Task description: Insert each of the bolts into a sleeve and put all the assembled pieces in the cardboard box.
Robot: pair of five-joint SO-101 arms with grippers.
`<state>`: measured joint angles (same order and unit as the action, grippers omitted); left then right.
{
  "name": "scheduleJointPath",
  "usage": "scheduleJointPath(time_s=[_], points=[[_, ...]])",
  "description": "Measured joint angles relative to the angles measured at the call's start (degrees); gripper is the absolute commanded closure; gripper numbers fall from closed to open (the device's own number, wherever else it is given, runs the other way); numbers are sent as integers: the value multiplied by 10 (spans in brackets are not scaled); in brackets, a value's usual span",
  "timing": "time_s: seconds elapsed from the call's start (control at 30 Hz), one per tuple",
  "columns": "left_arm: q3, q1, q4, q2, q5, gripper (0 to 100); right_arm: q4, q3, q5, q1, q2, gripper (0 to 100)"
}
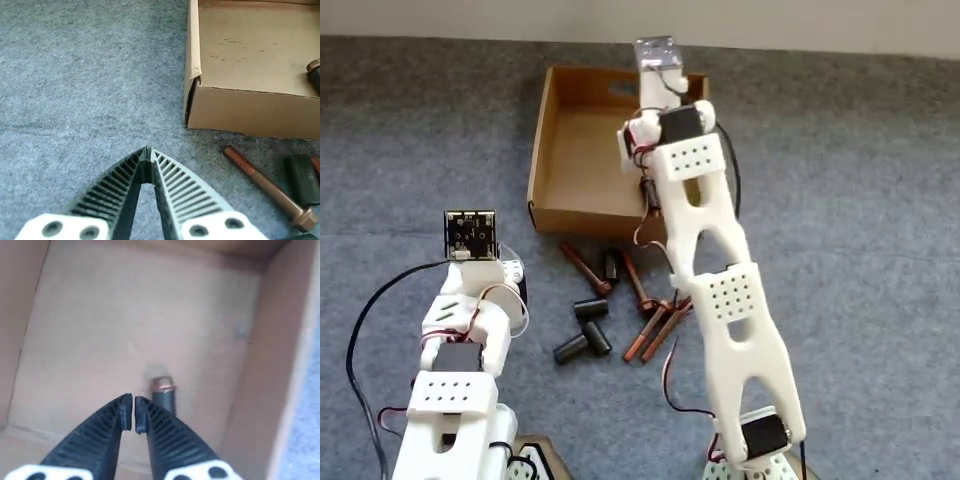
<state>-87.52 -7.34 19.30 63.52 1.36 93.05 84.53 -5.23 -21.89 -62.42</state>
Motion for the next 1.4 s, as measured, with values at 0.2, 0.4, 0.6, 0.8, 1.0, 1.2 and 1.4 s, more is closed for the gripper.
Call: scheduleJointPath(time_s=[0.2, 0.4, 0.6, 0.8, 1.0, 1.2, 1.4], points=[[0, 0, 0, 0, 0, 990, -44, -97, 43, -25, -1, 993], [0, 0, 0, 0, 0, 990, -57, -109, 47, -22, -1, 993], [0, 0, 0, 0, 0, 990, -61, -111, 47, 18, -1, 993], [0, 0, 0, 0, 0, 990, -61, -111, 47, 35, -1, 993], [0, 0, 0, 0, 0, 990, -61, -93, 47, 18, -1, 993], [0, 0, 0, 0, 0, 990, -61, -90, 47, -17, -1, 993], [0, 0, 0, 0, 0, 990, -98, -108, 47, -23, -33, 993]])
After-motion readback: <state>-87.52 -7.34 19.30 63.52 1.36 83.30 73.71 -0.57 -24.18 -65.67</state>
